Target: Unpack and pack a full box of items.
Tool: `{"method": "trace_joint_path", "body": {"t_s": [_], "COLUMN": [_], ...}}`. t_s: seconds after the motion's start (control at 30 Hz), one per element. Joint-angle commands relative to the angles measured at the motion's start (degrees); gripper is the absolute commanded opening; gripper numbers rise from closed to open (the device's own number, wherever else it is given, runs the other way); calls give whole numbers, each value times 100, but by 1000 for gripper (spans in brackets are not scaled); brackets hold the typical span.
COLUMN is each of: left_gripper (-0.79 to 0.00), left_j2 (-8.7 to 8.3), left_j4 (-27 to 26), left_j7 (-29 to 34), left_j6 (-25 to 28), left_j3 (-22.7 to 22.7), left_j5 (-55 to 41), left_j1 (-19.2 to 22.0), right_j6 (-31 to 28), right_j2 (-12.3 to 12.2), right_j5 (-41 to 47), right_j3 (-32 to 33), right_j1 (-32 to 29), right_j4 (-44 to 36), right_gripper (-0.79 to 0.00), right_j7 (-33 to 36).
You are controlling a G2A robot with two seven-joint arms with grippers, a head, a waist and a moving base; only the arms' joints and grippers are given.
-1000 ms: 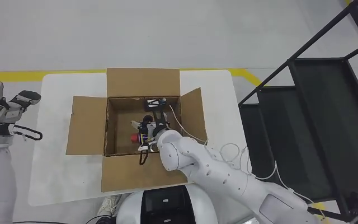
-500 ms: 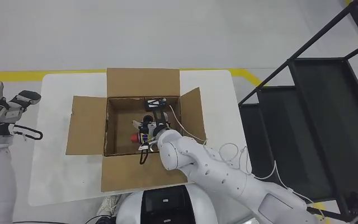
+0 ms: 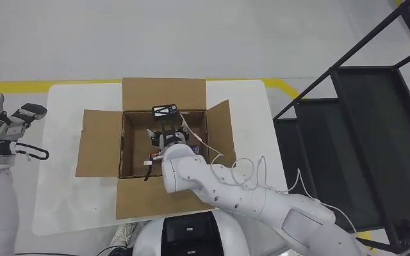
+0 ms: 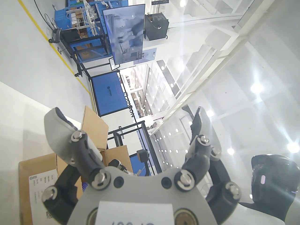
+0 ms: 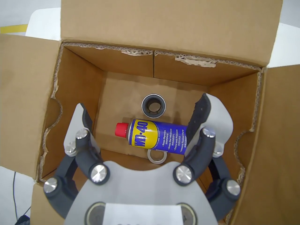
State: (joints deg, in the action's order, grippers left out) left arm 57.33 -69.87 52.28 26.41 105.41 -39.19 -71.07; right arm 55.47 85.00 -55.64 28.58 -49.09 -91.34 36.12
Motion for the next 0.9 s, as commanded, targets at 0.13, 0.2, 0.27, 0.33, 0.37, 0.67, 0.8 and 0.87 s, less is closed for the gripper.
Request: {"method": "trace_joint_path", "body": {"t_s": [0.13,0.2,0.27,0.33,0.37,0.67,0.8,0.87], "left_gripper": [0,0,0,0,0,0,0,0], "left_j2": [0,0,0,0,0,0,0,0], "left_j4": [0,0,0,0,0,0,0,0], "left_j7": [0,0,0,0,0,0,0,0], "left_j6": [0,0,0,0,0,0,0,0], "left_j3": [0,0,0,0,0,0,0,0], "left_j5": [0,0,0,0,0,0,0,0], "left_j1": [0,0,0,0,0,0,0,0], "right_j6": [-112,-123,-341,-537,-626,-994,-1114,-1154], "right_j2": [-294,-431,-559,-652,-684,-742,-705,-681], "right_j5": [-306,-419,-414,-343,-298,125,340,455], "right_j3": [807,1235,1665,2060,2231,3011,3050,3046], "right_j1": [-1064,-1570,-2118,-2603,-2788,-3263,-3048,-2955], "right_j4": [-1049,-1427,-1807,-2119,-2223,-2117,-1720,-1562], "right_gripper": [0,0,0,0,0,0,0,0], "right_j7": [-600,-796,-962,-1134,-1204,-1260,-1047,-997]}}
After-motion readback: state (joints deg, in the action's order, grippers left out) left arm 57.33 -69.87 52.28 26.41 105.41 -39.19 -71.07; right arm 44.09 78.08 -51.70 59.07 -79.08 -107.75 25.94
